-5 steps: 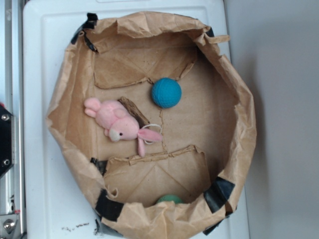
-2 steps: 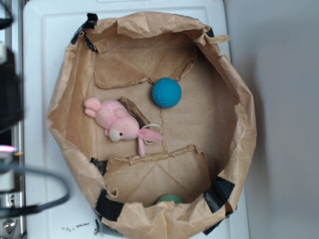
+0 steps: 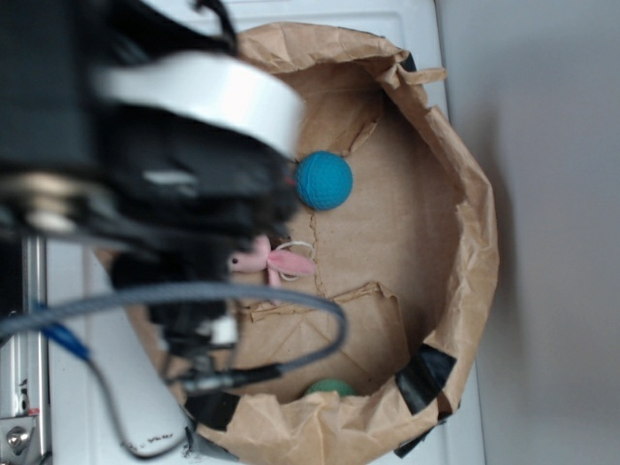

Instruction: Grab the blue ball.

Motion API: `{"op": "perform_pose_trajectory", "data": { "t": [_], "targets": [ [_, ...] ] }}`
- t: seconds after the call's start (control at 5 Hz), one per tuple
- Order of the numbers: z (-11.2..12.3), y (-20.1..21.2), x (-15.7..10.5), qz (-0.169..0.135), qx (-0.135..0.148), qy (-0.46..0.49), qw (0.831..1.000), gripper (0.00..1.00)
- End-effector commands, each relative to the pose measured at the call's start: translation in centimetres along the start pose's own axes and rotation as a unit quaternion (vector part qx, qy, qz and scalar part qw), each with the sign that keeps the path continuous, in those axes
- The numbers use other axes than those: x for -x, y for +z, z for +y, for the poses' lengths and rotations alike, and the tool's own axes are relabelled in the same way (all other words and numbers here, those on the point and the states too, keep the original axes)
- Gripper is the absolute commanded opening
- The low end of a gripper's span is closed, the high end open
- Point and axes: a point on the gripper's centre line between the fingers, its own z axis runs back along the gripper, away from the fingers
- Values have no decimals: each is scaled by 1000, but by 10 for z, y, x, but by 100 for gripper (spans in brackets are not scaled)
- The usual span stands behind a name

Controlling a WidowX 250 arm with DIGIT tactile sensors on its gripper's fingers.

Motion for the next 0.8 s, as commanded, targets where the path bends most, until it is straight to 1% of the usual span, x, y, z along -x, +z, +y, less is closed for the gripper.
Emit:
{"op": "perform_pose_trajectory", "data": {
  "t": [0.0,0.4,0.6],
  "targets": [
    [-13,6,-16,-14,-1,-20,1000,100],
    [-13,6,-16,-14,-1,-20,1000,100],
    [9,-27,-39,8,-8,3,1000,100]
  ]
}}
